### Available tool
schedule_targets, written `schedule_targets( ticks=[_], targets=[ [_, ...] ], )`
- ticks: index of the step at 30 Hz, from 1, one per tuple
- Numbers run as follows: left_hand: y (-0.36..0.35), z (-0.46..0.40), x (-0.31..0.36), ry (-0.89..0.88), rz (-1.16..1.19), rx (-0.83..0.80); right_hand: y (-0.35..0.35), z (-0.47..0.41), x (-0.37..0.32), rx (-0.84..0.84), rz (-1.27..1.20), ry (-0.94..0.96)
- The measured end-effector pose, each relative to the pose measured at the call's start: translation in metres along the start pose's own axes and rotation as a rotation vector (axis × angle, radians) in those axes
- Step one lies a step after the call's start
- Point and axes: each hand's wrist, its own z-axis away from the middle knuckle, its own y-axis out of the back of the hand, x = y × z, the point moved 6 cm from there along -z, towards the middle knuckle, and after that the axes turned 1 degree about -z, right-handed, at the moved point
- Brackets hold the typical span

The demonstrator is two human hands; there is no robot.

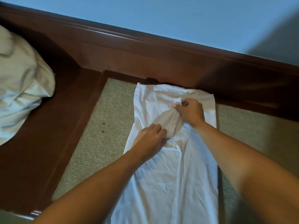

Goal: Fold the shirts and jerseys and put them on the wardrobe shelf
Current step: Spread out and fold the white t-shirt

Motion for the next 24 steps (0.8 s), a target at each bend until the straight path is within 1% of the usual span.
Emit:
schedule_targets(
  ticks=[9,11,15,18,20,22,24],
  targets=[
    [0.002,-0.005,0.022,-0.099,0.007,0.089,0.009,-0.001,0.002,0.089,0.022,0.089],
    [-0.006,-0.003,0.024,-0.103,0.001,0.063,0.010,-0.002,0.005,0.083,0.061,0.097],
    [-0.020,0.001,0.022,-0.056,0.007,-0.001,0.004,0.001,0.015,0.045,0.112,0.095],
    [-0.019,0.002,0.025,-0.044,0.024,-0.031,0.005,0.006,0.012,0.061,0.155,0.118],
    [-0.015,0.004,0.025,-0.026,0.052,-0.040,0.008,0.017,0.005,0.114,0.190,0.175],
    [-0.009,0.007,0.022,0.029,0.098,-0.022,0.011,0.034,-0.004,0.197,0.213,0.283],
    [0.003,0.011,0.019,0.076,0.121,0.047,0.005,0.053,-0.009,0.189,0.267,0.430]
  ],
)
